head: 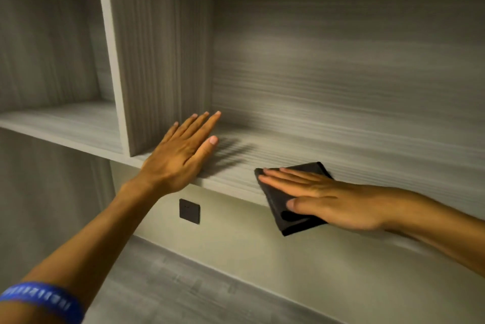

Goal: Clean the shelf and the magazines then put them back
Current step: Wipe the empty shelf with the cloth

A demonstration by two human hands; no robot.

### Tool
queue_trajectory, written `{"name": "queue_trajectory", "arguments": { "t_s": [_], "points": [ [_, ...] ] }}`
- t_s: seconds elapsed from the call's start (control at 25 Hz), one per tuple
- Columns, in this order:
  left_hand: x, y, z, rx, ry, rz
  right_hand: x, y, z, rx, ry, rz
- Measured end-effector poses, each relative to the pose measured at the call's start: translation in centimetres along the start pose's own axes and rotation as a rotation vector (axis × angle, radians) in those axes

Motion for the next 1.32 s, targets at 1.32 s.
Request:
{"name": "queue_trajectory", "arguments": {
  "t_s": [1.32],
  "points": [
    [-6.8,3.6,-6.2,0.251,-0.222,0.203,-1.7,8.7,14.8,-0.086,-0.11,-0.154]
  ]
}}
Point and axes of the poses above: each hand's wrist, its own z-axis towards the middle knuckle, its own x-axis out of the palm, y = z × x, the point moved 3 cm from there along z, towards the middle knuckle, and after that the axes turned 6 degrees about y, right-handed, at the moved point
